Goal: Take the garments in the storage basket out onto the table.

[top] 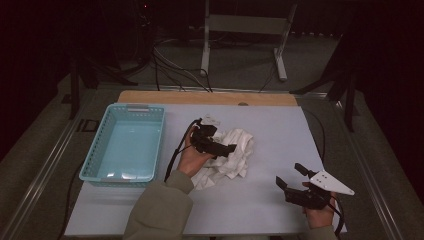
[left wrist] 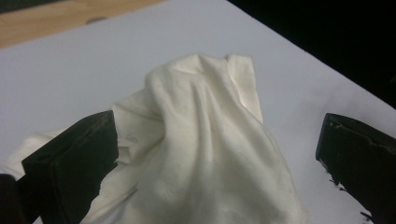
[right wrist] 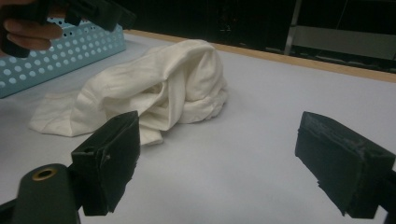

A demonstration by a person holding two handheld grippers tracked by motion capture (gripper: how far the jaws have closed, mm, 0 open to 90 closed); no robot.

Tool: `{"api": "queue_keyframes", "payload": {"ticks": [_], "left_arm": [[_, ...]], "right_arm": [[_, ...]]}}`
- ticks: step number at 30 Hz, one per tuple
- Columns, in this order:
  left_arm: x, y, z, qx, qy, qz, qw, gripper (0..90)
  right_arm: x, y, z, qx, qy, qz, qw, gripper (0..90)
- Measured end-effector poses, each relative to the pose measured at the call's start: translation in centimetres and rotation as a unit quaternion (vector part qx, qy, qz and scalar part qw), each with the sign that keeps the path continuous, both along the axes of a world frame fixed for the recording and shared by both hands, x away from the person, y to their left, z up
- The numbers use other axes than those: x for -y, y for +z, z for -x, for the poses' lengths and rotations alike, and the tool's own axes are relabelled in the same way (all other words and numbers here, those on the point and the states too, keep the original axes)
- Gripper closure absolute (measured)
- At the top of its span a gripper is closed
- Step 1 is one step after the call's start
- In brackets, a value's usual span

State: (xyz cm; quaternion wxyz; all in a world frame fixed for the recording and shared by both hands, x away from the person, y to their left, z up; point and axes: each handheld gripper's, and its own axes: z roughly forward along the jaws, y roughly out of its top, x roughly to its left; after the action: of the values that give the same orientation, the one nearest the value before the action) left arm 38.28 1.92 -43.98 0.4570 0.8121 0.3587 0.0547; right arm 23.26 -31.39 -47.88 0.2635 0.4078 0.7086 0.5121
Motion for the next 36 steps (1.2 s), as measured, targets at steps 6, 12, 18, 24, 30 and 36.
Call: {"api": "queue_keyframes", "payload": {"ticks": [6,12,18,24,30,36], "left_arm": [[-1.0,0.9,0.2,0.012,0.011,0.012,0.9998,0.6],[-1.7,1.6,0.5,0.022,0.018,0.018,0.9994,0.6],[-2.7,2.3,0.9,0.032,0.024,0.026,0.9989,0.6],[-3.8,2.7,1.1,0.038,0.034,0.03,0.9982,0.6],[-5.2,3.3,1.5,0.049,0.046,0.03,0.9973,0.6],[-6.5,3.8,1.8,0.056,0.058,0.034,0.9961,0.6]], "right_arm": [[0.0,0.0,0.0,0.0,0.0,0.001,1.0,14.0],[0.0,0.0,0.0,0.0,0.0,0.0,1.0,14.0],[0.0,0.0,0.0,0.0,0.0,0.0,1.0,14.0],[0.0,0.0,0.0,0.0,0.0,0.0,1.0,14.0],[0.0,0.0,0.0,0.0,0.0,0.001,1.0,14.0],[-0.1,0.0,0.0,-0.001,0.0,0.001,1.0,14.0]]}}
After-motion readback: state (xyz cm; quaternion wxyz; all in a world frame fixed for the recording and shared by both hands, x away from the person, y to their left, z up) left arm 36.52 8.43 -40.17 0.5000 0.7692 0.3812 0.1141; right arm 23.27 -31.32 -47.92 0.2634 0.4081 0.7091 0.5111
